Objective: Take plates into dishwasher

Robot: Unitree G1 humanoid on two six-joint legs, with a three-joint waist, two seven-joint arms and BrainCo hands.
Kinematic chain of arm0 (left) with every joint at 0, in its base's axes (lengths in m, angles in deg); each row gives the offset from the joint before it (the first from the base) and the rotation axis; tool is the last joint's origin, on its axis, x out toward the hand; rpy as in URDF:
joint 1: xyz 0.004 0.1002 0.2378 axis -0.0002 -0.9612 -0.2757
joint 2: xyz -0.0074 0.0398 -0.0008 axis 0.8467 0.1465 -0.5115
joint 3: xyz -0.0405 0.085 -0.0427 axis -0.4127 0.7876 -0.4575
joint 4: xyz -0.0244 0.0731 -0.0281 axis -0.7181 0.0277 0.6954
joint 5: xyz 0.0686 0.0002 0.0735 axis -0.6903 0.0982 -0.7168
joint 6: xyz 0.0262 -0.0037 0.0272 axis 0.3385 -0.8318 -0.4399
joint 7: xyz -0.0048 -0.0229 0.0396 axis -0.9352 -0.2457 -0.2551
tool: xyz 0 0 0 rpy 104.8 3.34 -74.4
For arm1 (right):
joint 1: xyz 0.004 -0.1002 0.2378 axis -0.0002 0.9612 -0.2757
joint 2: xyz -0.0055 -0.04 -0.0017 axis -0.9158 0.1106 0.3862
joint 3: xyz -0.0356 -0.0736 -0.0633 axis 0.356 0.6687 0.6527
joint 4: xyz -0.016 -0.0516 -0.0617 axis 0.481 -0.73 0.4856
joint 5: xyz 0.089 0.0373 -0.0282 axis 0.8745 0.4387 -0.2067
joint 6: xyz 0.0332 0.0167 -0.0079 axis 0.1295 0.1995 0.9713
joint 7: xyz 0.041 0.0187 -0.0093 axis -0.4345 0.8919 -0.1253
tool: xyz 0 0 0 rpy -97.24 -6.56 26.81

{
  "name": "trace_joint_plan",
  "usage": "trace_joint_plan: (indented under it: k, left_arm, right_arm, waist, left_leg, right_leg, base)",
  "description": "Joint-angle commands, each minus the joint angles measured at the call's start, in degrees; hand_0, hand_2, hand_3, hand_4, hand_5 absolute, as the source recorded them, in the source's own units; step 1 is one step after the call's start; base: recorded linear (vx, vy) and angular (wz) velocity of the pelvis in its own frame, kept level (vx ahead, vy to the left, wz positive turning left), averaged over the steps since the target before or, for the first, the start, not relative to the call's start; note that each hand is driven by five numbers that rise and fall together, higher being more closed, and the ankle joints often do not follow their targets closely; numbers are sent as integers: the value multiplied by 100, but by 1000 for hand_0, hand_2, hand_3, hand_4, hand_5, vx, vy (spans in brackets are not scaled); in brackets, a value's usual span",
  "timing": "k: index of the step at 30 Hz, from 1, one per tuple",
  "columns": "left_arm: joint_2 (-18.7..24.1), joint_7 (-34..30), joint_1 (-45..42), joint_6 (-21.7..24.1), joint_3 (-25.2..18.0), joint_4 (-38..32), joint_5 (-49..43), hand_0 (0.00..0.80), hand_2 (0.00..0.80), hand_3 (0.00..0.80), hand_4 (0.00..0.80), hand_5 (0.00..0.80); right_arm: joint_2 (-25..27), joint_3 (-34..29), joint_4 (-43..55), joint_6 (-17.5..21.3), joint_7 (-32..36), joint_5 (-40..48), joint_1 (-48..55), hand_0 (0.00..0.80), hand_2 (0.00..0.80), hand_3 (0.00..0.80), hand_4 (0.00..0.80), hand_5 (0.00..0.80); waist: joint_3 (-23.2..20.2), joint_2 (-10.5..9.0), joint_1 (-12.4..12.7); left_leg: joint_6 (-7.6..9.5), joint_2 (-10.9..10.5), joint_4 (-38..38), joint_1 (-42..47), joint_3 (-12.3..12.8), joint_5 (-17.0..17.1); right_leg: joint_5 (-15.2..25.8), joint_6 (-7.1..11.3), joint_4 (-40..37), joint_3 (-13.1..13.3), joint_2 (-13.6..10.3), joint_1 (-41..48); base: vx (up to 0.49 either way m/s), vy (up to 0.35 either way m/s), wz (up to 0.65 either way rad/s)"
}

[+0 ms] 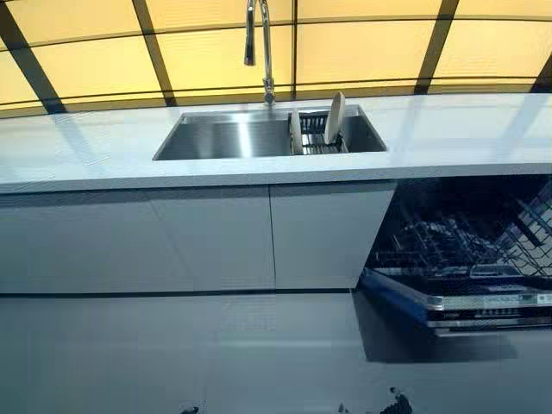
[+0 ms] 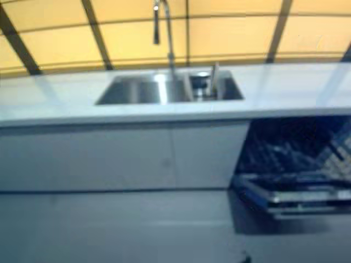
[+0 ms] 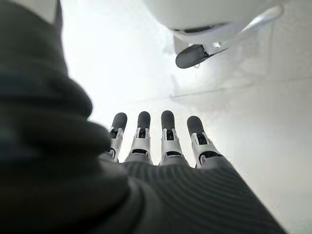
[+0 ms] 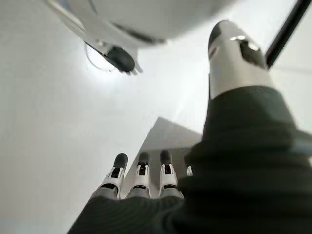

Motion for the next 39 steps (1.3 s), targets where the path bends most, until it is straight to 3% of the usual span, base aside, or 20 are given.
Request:
trace_joint_plan:
  k: [1,10,17,27,31,39]
  left_arm:
    - [84,13,366,106,-86,31,235,0,0,0,0,0]
    - [87,-80,376,27,-104,73,241,0,0,0,0,0]
    - [60,-65,349,9,-70,102,203,0,0,0,0,0]
    - [33,19,370,-27,-60,105,155,0,0,0,0,0]
    - [22,70,392,-44,-57,108,201,0,0,0,0,0]
    - [38,192,379,-50,-146,148,59,0,0,0,0,0]
  right_arm:
    - [-144,226,-267,-17,172,-163,-571,0,0,0,0,0]
    - [-66,227,-313,-294,-290,-430,-636,0,0,0,0,0]
    - [-90,248,-316,-360,-87,-441,-630,0,0,0,0,0]
    - [-132,187,-297,88,-139,-132,-623,0,0,0,0,0]
    - [-103,158,-266,77,-188,-187,-642,0,0,0,0,0]
    - [-75,157,-369,-249,-73,-342,-711,0,0,0,0,0]
  waist:
    - [338,-223,115]
    - [330,-205,152]
    - [334,-202,157]
    - [356,-184,153]
    - [399,-160,113]
    - [444,-187,88]
  left_leg:
    - [362,-381,10,-86,-82,-133]
    - [355,-350,13,-30,-95,-136]
    - [351,-352,10,-25,-123,-135]
    - [353,-359,10,-26,-142,-123]
    - [365,-347,22,-33,-108,-113]
    - [398,-314,347,39,-137,-271]
  right_leg:
    - [-622,-73,308,-74,175,299]
    - [-648,-82,314,-127,183,362]
    - [-653,-93,311,-146,193,374]
    - [-677,-110,356,-151,200,358]
    - [-727,-123,461,-128,211,311]
    - [-909,-264,732,-47,284,291]
  base:
    - [0,0,0]
    - [19,-4,4]
    - [0,0,0]
    - [4,-5,3]
    - [0,0,0]
    - [34,-43,0]
